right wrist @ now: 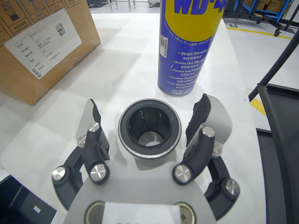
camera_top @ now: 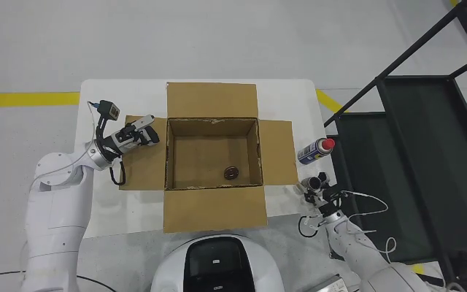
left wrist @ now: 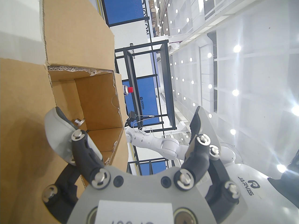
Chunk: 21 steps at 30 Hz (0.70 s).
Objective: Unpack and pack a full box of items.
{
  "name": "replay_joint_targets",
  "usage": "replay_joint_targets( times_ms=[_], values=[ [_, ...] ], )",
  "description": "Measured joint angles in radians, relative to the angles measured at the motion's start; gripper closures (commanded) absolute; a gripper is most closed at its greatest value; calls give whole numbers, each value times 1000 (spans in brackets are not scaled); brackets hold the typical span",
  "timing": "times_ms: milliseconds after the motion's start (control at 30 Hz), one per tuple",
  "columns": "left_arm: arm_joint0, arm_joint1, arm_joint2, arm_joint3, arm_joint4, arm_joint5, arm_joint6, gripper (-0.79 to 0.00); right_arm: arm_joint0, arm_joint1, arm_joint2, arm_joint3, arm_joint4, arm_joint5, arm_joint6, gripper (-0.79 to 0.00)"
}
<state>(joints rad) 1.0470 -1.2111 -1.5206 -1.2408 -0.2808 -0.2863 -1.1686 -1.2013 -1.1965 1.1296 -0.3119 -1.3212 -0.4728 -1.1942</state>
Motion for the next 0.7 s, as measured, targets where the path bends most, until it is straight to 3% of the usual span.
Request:
replay_joint_targets(
  times_ms=[133, 700],
  values=[
    [0, 0, 0, 0, 0, 0, 0, -785, -7, 2, -4, 3, -10, 0, -11, -785],
    [0, 0, 0, 0, 0, 0, 0, -785, 59, -2, 17, -33, 57, 10, 177, -785]
  ],
)
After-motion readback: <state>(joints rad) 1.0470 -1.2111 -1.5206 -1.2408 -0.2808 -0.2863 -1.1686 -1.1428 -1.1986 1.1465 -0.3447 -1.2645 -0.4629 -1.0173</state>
